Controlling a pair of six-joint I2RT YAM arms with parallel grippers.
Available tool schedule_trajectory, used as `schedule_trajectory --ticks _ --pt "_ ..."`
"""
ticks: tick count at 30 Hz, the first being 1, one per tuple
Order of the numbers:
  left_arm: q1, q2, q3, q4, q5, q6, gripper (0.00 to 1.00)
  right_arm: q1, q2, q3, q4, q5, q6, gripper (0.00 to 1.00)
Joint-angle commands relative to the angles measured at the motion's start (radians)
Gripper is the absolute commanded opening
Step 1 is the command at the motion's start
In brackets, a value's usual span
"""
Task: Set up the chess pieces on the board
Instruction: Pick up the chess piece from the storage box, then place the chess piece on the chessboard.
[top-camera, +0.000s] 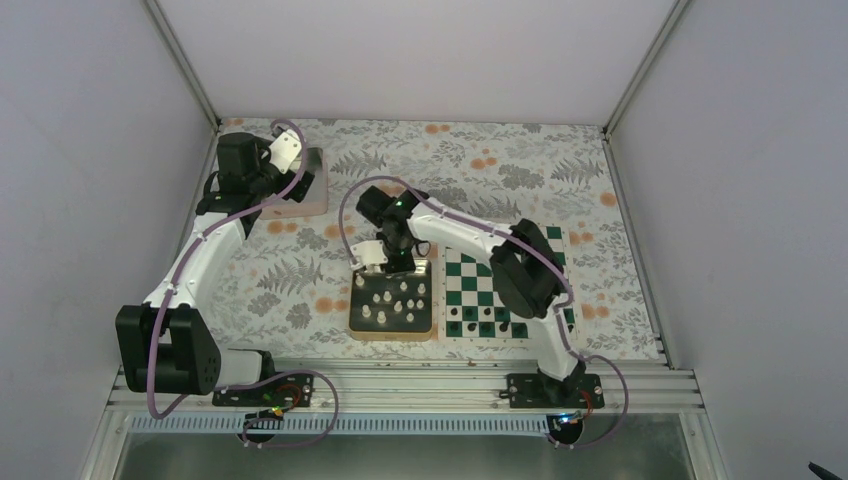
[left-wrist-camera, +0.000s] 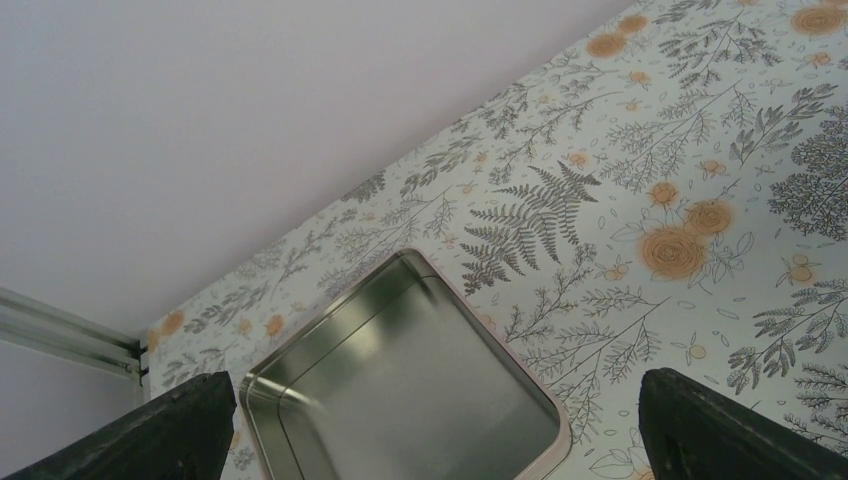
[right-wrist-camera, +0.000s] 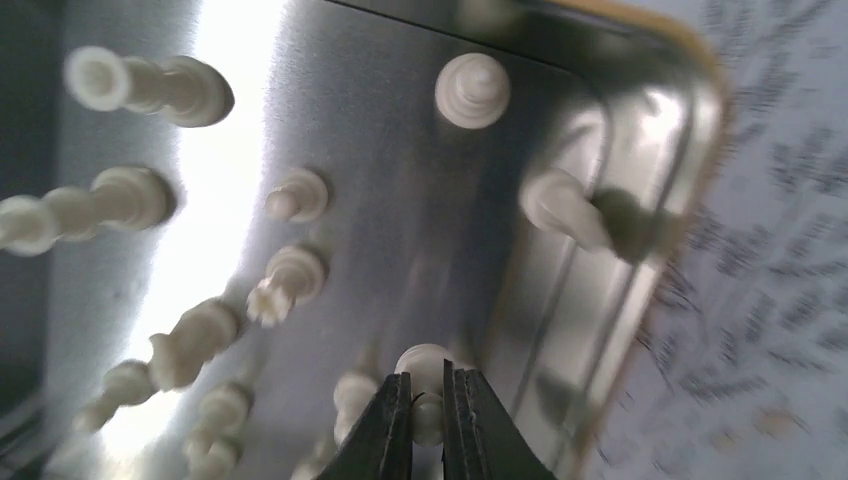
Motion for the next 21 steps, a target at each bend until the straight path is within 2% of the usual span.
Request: schedule_trajectory --ticks 1,7,12,21 --pt "0.005 -0.018 0.0 0.005 0.017 0.009 1.0 -0.051 -0.136 0.065 -0.081 0.007 0.01 0.04" --pt "0.005 -0.013 0.006 0.004 0.019 0.009 1.0 -0.237 -0.216 0.076 -0.128 0.028 -0.008 0.04" --pt "0.004 -0.007 0.008 0.002 0.021 0.009 1.0 -0.381 -0.227 0.017 -0.123 0.063 -0.025 0.04" --pt "0.004 -0.001 0.014 -0.002 0.03 0.009 1.0 -0.483 -0.207 -0.136 -0.049 0.054 -0.036 0.04"
